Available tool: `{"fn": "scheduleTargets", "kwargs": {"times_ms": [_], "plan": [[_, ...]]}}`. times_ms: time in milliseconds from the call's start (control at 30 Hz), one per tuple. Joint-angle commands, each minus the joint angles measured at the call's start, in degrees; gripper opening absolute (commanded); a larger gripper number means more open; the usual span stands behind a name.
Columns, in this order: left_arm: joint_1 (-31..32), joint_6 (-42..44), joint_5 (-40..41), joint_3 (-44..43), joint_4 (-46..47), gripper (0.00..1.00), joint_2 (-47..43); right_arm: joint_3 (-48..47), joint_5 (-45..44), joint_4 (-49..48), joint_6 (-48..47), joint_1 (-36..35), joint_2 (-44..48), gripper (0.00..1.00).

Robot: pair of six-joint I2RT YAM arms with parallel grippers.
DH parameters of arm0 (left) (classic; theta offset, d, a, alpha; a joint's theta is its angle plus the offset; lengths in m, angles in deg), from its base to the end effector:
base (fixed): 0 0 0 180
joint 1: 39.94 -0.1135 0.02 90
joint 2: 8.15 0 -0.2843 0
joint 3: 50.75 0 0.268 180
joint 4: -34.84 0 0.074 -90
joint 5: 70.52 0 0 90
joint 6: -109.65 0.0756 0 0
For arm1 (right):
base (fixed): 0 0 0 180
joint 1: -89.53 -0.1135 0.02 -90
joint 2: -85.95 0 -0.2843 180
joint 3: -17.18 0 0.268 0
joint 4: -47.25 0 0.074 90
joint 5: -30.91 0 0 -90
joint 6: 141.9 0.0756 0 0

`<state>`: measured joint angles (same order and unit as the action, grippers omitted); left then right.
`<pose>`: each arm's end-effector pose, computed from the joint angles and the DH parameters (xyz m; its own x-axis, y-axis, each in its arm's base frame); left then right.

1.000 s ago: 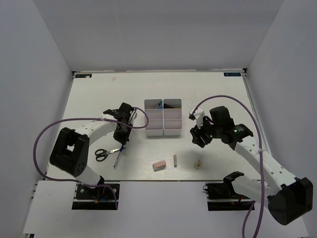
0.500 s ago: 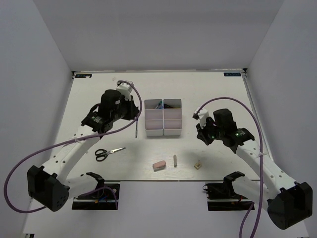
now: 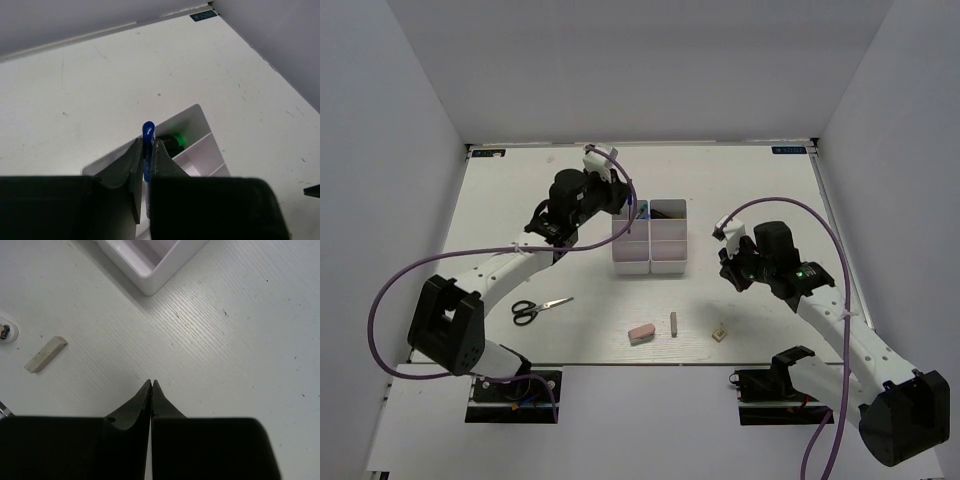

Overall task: Sort the stationery into containers
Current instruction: Place the pen in the storage box.

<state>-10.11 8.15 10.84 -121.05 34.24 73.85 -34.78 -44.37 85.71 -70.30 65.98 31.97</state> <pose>0.3311 -0.2030 0.3090 -0.3045 -0.0526 -0.9511 0.5698 0.7900 -0.2262 0.2055 0.1105 0.2385 -0.3868 -0.5016 -0.7738 -0.7226 0.6861 -0.0836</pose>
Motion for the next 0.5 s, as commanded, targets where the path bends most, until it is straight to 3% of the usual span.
{"fn": "scheduleTargets", "kwargs": {"times_ms": [0,233,333,400,433,467], "plan": [[0.6,3.8,0.0,-2.1,5.7,0.0,1.1,0.3,0.6,-2.0,0.5,0.5,0.7,0.0],[0.9,5.7,2.5,1.2,10.7,0.0,4.9,0.6,0.7,-2.1,-0.1,0.3,0.1,0.01],[1.4,5.4,2.8,3.6,12.2,0.02,4.7,0.6,0.9,-2.2,-0.1,0.3,0.0,0.19],[1.6,5.8,3.5,5.1,12.4,0.08,4.1,0.7,0.9,-2.0,-0.4,0.3,-0.1,0.26],[1.9,5.9,3.8,5.2,12.4,0.21,4.0,0.6,1.2,-1.8,-0.5,0.4,-0.4,0.29],[2.1,5.9,4.0,5.5,12.4,0.26,3.7,0.6,1.3,-2.0,-0.6,0.4,-0.3,0.31]]}}
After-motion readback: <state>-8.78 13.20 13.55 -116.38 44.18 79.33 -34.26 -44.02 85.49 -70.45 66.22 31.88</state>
